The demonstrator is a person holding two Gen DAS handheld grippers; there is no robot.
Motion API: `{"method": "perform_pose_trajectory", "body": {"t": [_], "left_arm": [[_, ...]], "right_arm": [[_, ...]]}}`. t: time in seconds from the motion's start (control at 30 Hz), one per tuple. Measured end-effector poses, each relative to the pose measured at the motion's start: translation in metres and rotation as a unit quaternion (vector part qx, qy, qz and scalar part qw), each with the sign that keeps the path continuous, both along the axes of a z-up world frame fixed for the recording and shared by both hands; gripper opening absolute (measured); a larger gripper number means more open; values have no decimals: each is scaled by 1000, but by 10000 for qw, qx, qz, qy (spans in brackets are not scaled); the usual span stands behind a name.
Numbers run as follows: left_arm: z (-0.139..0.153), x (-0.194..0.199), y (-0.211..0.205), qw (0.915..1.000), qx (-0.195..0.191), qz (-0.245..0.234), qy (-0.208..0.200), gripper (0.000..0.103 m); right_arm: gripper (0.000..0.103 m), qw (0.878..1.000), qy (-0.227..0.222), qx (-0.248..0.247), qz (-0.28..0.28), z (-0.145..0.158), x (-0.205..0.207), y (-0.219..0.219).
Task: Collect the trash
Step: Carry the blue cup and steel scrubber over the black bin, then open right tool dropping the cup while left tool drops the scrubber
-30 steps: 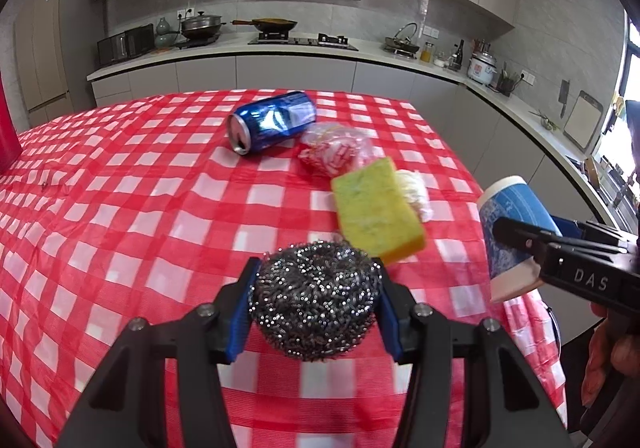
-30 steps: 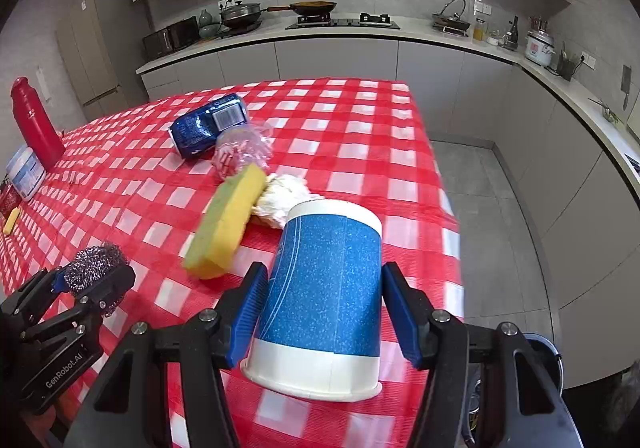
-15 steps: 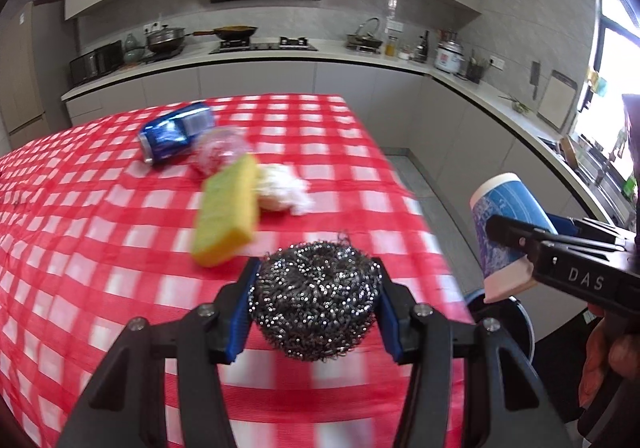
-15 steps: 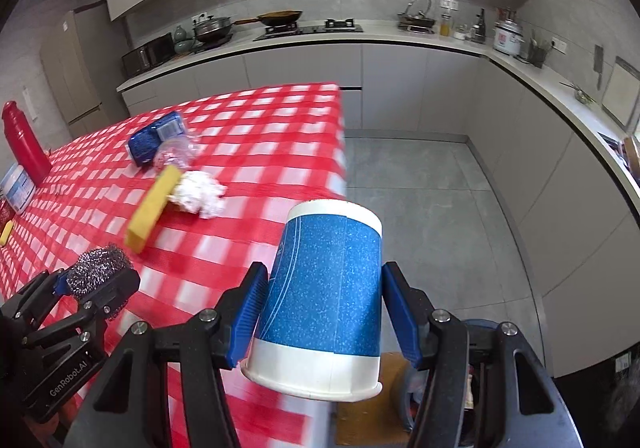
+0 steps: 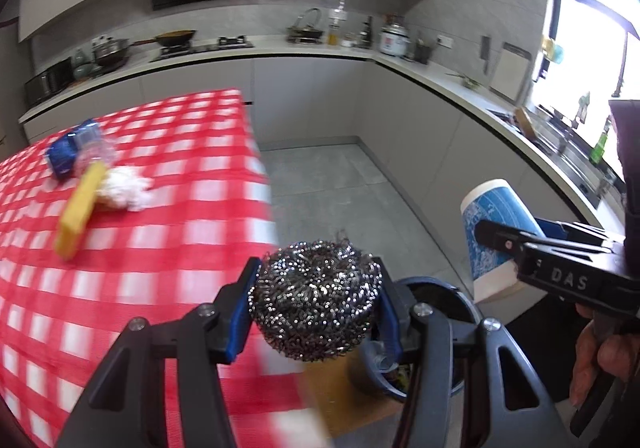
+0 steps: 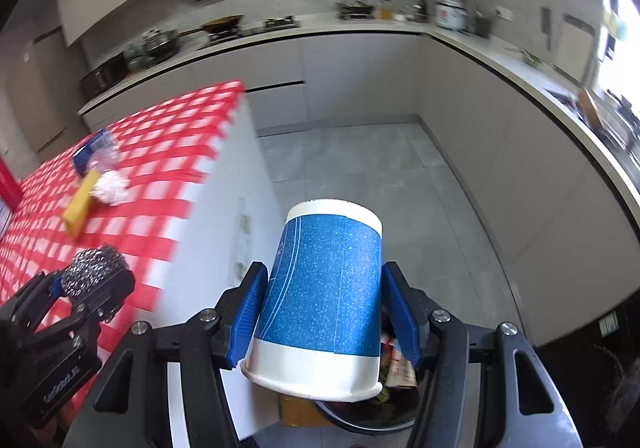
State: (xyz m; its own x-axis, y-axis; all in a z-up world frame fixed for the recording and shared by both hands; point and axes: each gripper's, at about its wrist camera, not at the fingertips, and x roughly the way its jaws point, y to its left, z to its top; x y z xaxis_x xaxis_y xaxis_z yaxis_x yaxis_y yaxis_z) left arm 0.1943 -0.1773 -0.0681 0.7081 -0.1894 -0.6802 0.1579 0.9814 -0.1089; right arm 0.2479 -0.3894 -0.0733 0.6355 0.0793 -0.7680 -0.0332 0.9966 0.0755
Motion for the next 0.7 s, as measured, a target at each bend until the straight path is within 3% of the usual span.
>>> {"method": "perform_pose_trajectory", "body": {"t": [0.3,0.5,0.7], "left_arm": [[-22,2,-76,9993,-110,-298,196,54],[-42,4,-90,9992,-5,-143,364,54],[-72,8,-106,9984,9,76,561,54]], "right_arm": [[61,9990,314,12,-308,-42,-9,-85],[65,9968,787,-53,-107,-89,13,-102],[65,9969,704,212,-294,-105,16,-132]]}}
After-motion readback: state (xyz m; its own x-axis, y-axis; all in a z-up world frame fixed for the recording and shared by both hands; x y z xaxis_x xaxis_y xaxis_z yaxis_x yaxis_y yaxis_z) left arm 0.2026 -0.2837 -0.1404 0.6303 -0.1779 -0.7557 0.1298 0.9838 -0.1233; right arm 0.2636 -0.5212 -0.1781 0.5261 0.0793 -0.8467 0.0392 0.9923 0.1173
